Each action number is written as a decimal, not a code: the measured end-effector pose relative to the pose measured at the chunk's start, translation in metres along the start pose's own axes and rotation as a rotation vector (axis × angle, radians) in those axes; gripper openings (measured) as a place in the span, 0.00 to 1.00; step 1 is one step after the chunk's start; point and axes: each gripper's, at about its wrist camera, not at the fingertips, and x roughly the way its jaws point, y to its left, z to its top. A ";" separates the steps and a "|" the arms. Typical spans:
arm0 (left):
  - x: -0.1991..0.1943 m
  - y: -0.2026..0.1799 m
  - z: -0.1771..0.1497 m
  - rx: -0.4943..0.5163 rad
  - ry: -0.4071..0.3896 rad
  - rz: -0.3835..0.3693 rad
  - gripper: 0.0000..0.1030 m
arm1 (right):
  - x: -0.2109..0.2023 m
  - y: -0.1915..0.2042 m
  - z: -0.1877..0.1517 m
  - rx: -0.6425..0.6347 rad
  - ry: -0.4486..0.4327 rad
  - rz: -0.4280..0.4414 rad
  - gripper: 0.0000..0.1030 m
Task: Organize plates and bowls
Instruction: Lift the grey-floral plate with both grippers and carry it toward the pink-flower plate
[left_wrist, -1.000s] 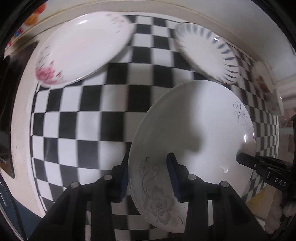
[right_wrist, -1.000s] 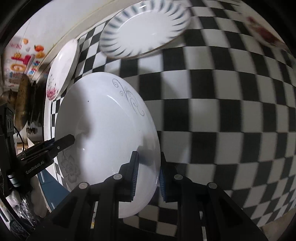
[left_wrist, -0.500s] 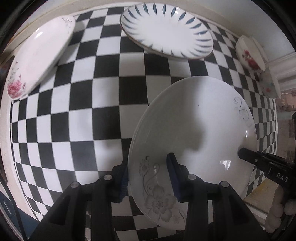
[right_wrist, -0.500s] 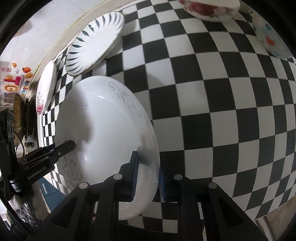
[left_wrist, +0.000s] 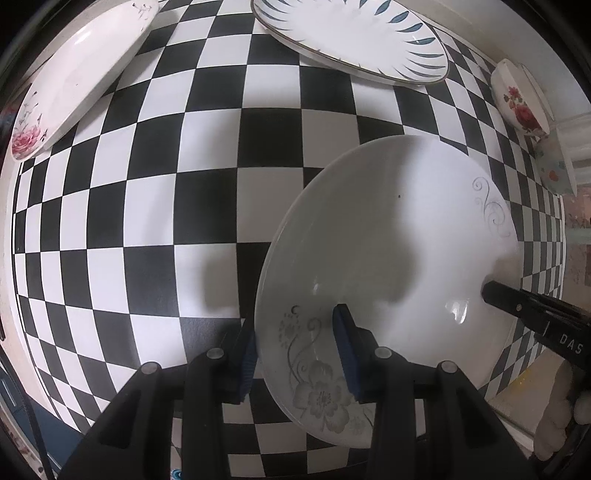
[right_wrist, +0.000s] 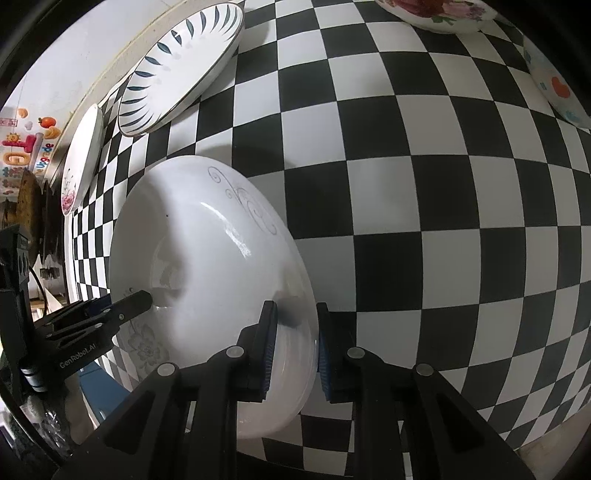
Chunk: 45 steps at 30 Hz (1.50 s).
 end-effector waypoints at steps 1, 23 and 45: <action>-0.001 0.002 0.000 -0.001 -0.001 0.003 0.35 | 0.000 0.000 0.000 -0.001 0.002 0.002 0.21; -0.055 -0.040 -0.029 -0.021 -0.049 0.102 0.35 | -0.024 0.026 -0.014 -0.086 -0.015 -0.133 0.26; -0.141 0.138 0.054 -0.259 -0.280 0.024 0.40 | -0.062 0.198 0.073 -0.209 -0.176 0.050 0.72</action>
